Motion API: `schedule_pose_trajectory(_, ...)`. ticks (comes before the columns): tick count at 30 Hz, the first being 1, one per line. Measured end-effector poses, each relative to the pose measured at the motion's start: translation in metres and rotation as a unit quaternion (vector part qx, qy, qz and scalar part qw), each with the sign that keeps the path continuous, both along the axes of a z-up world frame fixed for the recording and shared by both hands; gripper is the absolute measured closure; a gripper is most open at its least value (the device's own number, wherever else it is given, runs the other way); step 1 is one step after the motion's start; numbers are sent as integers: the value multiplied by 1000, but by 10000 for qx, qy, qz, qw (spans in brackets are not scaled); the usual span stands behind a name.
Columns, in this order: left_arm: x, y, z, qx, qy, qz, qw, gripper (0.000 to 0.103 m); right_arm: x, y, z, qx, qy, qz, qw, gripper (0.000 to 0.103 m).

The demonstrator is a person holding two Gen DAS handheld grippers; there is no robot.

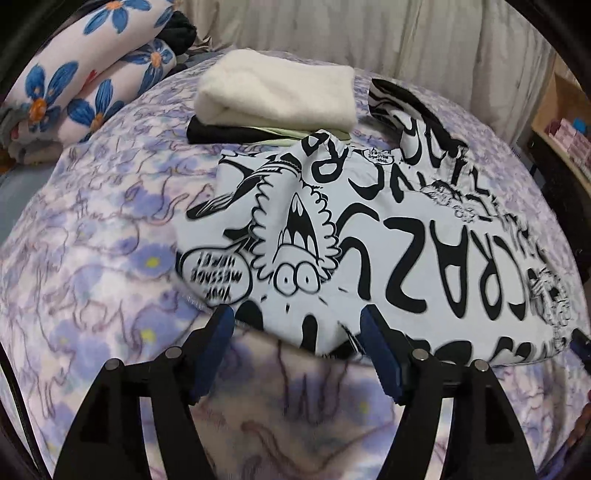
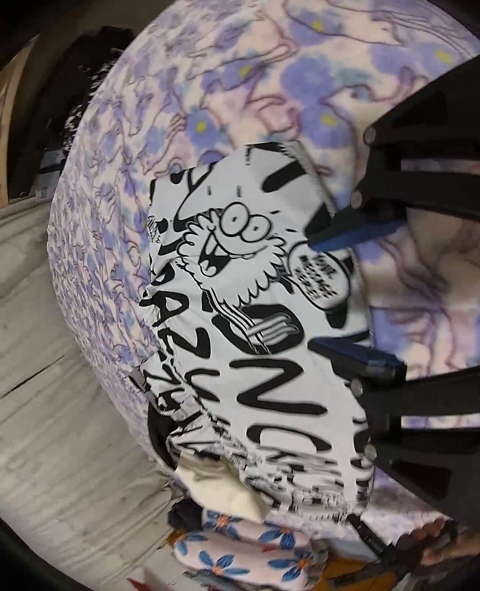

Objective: Fold large clothes

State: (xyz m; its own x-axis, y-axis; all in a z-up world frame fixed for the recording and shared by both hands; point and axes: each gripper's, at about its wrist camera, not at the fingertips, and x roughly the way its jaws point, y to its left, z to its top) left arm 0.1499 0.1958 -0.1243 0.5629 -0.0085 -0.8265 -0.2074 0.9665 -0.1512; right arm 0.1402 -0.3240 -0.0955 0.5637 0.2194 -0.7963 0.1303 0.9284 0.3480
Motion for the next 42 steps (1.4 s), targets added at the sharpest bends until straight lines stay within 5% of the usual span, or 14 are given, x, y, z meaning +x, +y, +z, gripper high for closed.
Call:
schedule_pose_trajectory(13, -25, 35, -57, -1532, 267, 633, 9858, 34, -2, -17, -45, 1247, 408, -425, 9904, 45)
schedule_pose_trajectory(24, 22, 39, -63, -1562, -65, 858, 9840, 32, 38, -22, -74, 1493, 349, -882, 9842, 43)
schedule_pose_trajectory(26, 30, 37, -65, -1440, -91, 939, 9851, 36, 43, -20, -75, 1432, 278, -910, 9851, 43)
schedule_pose_trajectory(28, 34, 35, -65, -1316, -130, 1092, 9852, 52, 48, -18, -76, 1277, 243, -907, 9874, 45)
schedule_pose_trajectory(30, 33, 36, -62, -1269, -204, 1139, 9851, 71, 49, -15, -72, 1020, 148, -922, 9904, 55)
schedule_pose_trajectory(31, 31, 36, -59, -1296, -284, 1123, 9848, 83, 48, -15, -70, 930, 112, -942, 9911, 70)
schedule_pose_trajectory(33, 28, 36, -53, -1268, -383, 1091, 9852, 90, 46, -17, -66, 945, -23, -934, 9911, 80)
schedule_pose_trajectory(37, 23, 23, -33, -884, -471, 1061, 9893, 94, 41, -13, -50, 733, -237, -906, 9929, 89)
schedule_pose_trajectory(42, 5, 24, -11, -945, -437, 1170, 9877, 95, 29, -13, -27, 683, -377, -918, 9927, 90)
